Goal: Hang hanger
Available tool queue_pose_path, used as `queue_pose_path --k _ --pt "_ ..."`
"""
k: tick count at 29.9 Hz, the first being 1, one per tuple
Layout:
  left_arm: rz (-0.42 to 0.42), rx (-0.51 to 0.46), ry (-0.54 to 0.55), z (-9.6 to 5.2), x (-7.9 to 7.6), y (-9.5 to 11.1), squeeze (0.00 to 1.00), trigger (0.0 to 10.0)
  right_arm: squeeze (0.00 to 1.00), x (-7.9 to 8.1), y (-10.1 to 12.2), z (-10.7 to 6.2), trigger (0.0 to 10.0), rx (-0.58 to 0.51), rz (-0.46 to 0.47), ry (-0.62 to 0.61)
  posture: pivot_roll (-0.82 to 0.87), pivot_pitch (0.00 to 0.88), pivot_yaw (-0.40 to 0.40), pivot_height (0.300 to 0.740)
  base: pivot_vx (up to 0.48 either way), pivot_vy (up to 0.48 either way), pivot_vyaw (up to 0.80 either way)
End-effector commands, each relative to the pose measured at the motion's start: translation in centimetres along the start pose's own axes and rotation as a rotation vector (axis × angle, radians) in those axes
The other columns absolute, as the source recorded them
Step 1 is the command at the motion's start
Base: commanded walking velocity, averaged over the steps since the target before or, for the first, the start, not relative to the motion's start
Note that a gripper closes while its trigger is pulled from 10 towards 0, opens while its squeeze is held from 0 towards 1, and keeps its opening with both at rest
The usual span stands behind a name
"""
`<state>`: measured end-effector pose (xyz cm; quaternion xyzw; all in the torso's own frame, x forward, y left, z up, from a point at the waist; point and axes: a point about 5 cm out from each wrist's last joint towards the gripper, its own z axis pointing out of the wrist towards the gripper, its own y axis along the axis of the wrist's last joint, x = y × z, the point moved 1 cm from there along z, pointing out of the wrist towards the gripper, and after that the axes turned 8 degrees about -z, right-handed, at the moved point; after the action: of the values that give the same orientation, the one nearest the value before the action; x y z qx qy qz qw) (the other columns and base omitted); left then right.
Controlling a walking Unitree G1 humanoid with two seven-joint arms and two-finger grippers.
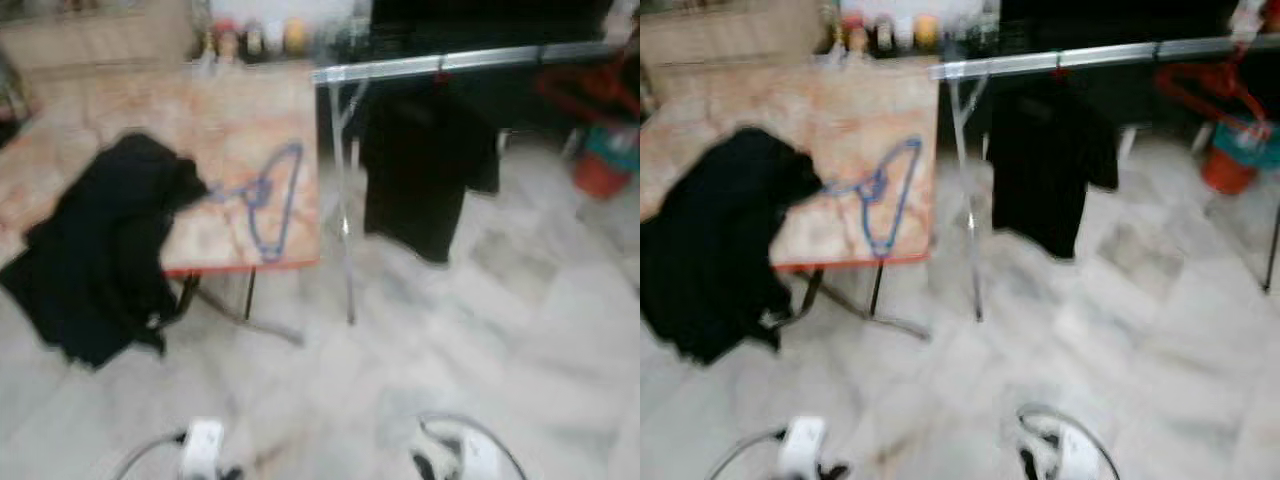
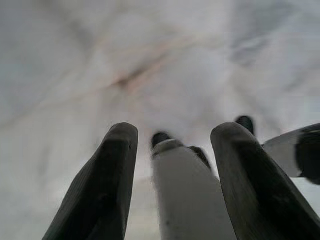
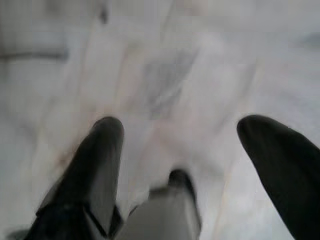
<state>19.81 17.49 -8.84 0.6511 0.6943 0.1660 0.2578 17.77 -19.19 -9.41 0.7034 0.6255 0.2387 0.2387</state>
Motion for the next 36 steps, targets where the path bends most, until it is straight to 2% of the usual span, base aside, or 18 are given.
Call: queue_pose_path --k 1,12,16,20,22,23,28,32,33,36 --pt "0.020 0.050 0.038 -0.5 1.4 -1.3 0.00 10.0 0.00 1.2 -1.0 -0.1 10.0 0.042 0.010 0.022 -0.07 0.018 0.053 0.740 0.000 -0.409 0.00" --pt "0.018 0.055 0.036 -0.4 1.2 -1.5 0.00 10.0 0.00 1.0 -1.2 -0.2 10.0 0.041 0.021 0.012 -0.07 0.010 0.054 0.740 0.000 -0.399 0.00" --pt "0.014 0.057 0.019 -0.3 0.5 -1.7 0.00 10.0 0.00 0.1 -1.5 -0.4 10.0 0.043 0.023 -0.004 -0.07 0.000 0.051 0.740 0.000 -0.396 0.00" --pt "0.025 0.065 -0.006 -0.2 -0.2 -2.0 0.00 10.0 0.00 -0.7 -1.8 -0.6 10.0 0.045 0.025 -0.029 -0.08 0.000 0.067 0.740 0.000 -0.396 0.00" --pt "0.030 0.068 -0.015 -0.2 -0.6 -2.1 0.00 10.0 0.00 -1.8 -2.1 -0.9 10.0 0.042 0.032 -0.048 -0.10 0.000 0.082 0.740 0.000 -0.428 0.00" --pt "0.048 0.071 -0.028 -0.1 -0.8 -2.0 0.00 10.0 0.00 -3.2 -2.7 -1.4 10.0 0.040 0.046 -0.072 -0.14 0.000 0.107 0.740 0.000 -0.428 0.00" --pt "0.079 0.068 -0.039 0.0 -0.9 -1.5 0.00 10.0 0.00 -4.5 -3.2 -1.9 10.0 0.024 0.095 -0.117 -0.17 0.000 0.135 0.740 0.000 -0.403 0.00" --pt "0.094 0.038 -0.047 0.2 -0.8 0.0 0.00 10.0 0.00 -4.2 -3.1 -1.8 10.0 0.006 0.121 -0.129 -0.19 0.000 0.140 0.740 0.000 -0.336 0.00" --pt "0.099 0.025 -0.046 0.2 -0.8 0.6 0.00 10.0 0.00 -3.6 -3.1 -1.7 10.0 0.007 0.090 -0.099 -0.19 0.000 0.130 0.740 0.000 -0.307 0.00" --pt "0.091 0.006 -0.042 0.3 -0.7 1.4 0.00 10.0 0.00 -3.1 -3.1 -1.6 10.0 0.012 0.051 -0.086 -0.18 0.000 0.116 0.740 0.000 -0.307 0.00"
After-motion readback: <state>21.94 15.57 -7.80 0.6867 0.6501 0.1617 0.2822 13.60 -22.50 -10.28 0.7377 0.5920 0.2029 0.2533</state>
